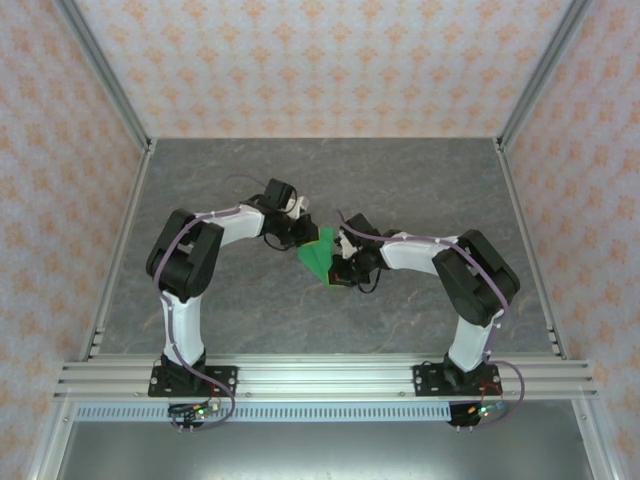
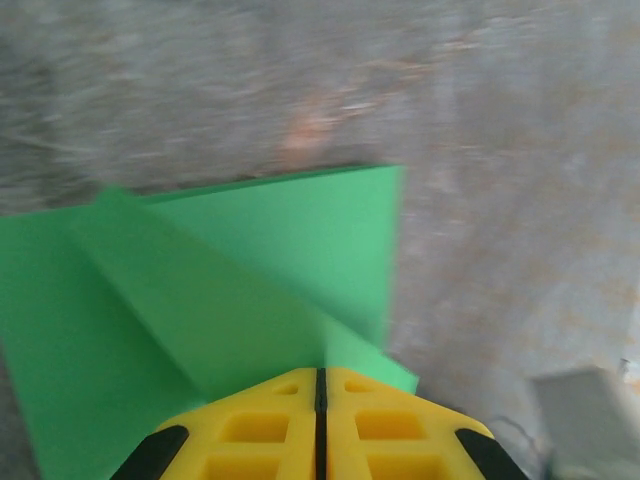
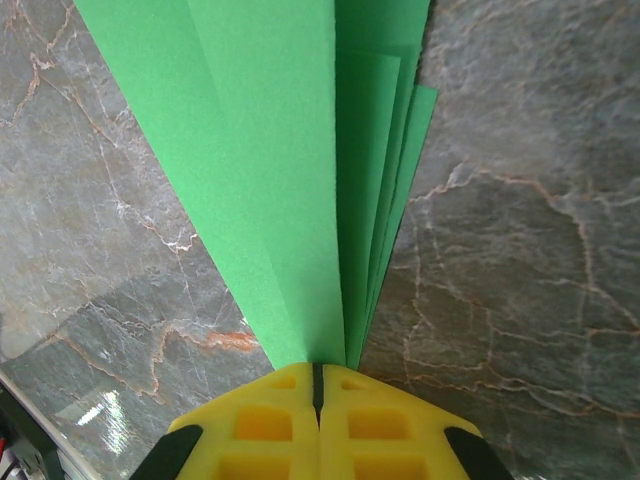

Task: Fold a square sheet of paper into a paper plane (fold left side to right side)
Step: Fourth fold the wing at the center of the table.

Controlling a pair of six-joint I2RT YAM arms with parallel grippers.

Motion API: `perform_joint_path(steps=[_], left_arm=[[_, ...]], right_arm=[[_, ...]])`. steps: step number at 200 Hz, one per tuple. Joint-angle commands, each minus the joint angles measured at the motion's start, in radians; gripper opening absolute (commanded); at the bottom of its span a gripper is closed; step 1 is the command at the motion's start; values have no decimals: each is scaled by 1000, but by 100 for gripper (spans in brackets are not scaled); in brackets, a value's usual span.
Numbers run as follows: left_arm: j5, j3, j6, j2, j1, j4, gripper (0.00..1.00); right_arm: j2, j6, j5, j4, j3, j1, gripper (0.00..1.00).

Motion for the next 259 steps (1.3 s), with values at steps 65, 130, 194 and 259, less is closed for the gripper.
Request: perform_joint_path(steps=[65, 130, 194, 259], left_arm=[[-121, 23, 16, 55, 6, -57, 9], [-98, -9, 6, 52, 5, -17, 10], [-98, -15, 7, 45, 5, -18, 9], [-104, -10, 9, 50, 5, -22, 9]], right_arm=[[-112, -9, 65, -175, -27, 7, 0], [-115, 159, 64, 1, 99, 7, 0], [79, 237, 61, 104, 191, 16, 0], [103, 204, 91, 9, 115, 20, 0]])
